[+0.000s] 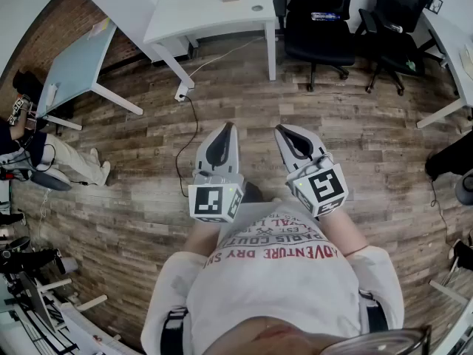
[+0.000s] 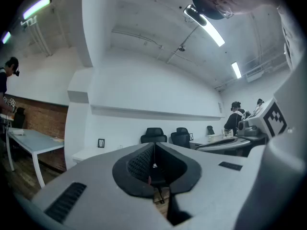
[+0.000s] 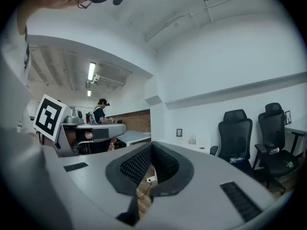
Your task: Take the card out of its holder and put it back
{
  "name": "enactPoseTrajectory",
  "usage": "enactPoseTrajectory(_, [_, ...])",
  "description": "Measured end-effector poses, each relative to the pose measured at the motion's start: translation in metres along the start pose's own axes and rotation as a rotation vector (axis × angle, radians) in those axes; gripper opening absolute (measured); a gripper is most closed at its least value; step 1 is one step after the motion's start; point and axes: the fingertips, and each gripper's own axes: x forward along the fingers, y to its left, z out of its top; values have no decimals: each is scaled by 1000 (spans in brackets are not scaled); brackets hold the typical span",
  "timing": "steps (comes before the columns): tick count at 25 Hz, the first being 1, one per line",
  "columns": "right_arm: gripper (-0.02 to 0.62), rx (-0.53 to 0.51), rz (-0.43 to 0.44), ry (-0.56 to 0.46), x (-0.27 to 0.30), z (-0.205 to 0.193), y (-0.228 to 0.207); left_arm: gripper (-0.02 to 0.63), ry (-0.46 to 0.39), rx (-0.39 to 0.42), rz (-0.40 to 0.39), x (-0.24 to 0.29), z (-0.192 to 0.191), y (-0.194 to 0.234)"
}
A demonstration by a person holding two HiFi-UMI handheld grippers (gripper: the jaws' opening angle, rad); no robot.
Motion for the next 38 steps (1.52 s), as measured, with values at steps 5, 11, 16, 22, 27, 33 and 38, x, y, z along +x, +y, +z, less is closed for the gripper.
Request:
enactPoseTrajectory(5, [25, 2, -2, 8, 4, -4, -8, 28, 11, -4, -5, 9, -6, -1])
enactPoseTrajectory(11, [25, 32, -23, 25, 11, -14, -19, 28, 30, -12, -8, 18, -11, 3])
enactPoseTrajectory(16, [25, 83, -48, 33, 26, -22, -32, 28, 57, -9, 4, 28, -21, 13])
enactPoseTrajectory(22, [26, 104, -68, 56, 72, -26, -45, 28, 79, -16, 13, 54, -30, 56])
enactPoseTrajectory(27, [26, 106, -88, 78, 129, -23, -62, 28, 76, -51, 2, 99, -30, 104])
enactPoseTrajectory(33, [26, 112, -130, 138, 219, -29, -82, 28, 93, -87, -15, 156, -36, 184])
enactPoseTrajectory(38, [25, 93, -132, 169, 302, -29, -86, 28, 88, -132, -14, 197, -45, 263])
